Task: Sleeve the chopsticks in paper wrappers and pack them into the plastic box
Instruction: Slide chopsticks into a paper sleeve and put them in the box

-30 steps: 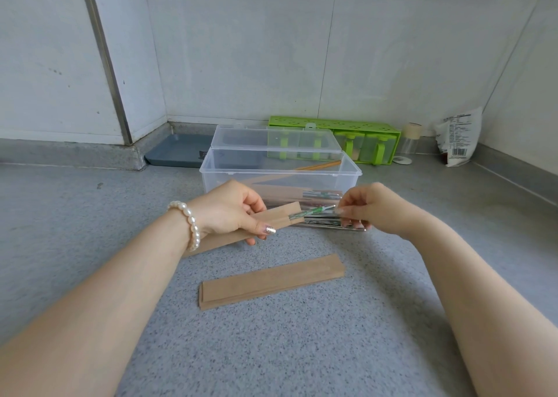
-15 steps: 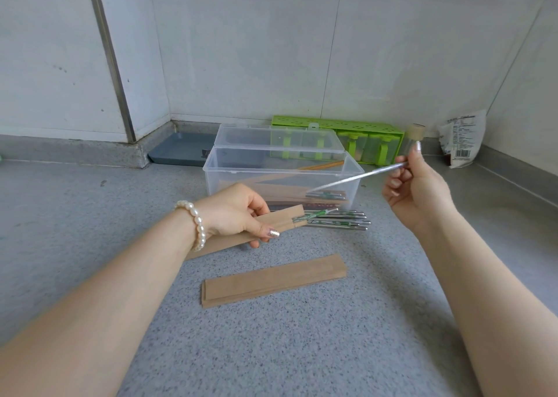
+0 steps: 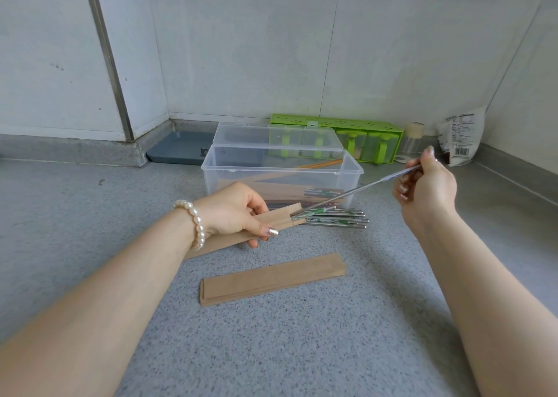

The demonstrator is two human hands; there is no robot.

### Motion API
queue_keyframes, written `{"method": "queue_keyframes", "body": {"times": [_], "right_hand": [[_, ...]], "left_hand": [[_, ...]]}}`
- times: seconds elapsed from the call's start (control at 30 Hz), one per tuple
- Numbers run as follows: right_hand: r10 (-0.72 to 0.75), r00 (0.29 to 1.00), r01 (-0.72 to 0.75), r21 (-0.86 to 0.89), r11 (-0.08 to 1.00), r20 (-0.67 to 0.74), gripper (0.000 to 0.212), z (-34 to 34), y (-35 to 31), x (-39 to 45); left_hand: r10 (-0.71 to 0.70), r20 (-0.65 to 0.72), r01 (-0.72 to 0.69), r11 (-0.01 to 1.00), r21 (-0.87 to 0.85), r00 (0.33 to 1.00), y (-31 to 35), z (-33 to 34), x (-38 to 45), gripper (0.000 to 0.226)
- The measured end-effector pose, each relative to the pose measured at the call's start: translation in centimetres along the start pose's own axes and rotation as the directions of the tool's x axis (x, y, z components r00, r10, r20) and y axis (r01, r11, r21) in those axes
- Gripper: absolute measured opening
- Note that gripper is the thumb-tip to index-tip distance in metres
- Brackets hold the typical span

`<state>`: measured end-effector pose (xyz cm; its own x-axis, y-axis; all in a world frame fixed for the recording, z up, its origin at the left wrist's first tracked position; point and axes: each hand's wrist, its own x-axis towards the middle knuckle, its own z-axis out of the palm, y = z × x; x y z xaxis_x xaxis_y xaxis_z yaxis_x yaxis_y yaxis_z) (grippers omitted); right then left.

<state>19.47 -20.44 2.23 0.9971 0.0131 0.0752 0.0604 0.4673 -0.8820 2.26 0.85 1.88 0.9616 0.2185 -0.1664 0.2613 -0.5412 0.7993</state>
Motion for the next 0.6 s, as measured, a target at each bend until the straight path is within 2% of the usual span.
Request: {"method": "queue_keyframes", "body": {"times": [0.1, 0.2, 0.3, 0.4, 0.6], "right_hand": [[0.046, 0.997, -0.044, -0.021, 0.999, 0.069, 0.04, 0.3, 0.1, -0.4], [0.187, 0.952, -0.159, -0.129, 0.979, 0.242, 0.035, 0.6, 0.3, -1.1], [0.347, 0.835, -0.185, -0.378, 0.907, 0.426, 0.031, 0.7, 0.7, -1.9], [0.507, 0.701, -0.166, -0.576, 0.801, 0.502, 0.028, 1.1, 1.3, -2.6], [0.601, 0.562, -0.129, -0.658, 0.742, 0.568, 0.031, 1.5, 2.0, -3.3]], "left_hand": [[0.009, 0.008, -0.009, 1.0, 0.003, 1.0, 0.1, 0.1, -0.1, 0.008], [0.028, 0.004, -0.028, 1.0, -0.004, 1.0, 0.3, 0.3, -0.1, 0.009], [0.034, -0.017, -0.034, 0.999, -0.019, 0.999, 0.3, 0.3, -0.1, 0.009], [0.039, -0.027, -0.039, 0.999, -0.014, 0.999, 0.4, 0.3, -0.1, 0.009], [0.035, -0.019, -0.036, 0.999, -0.008, 0.999, 0.6, 0.7, -0.3, 0.01]]}}
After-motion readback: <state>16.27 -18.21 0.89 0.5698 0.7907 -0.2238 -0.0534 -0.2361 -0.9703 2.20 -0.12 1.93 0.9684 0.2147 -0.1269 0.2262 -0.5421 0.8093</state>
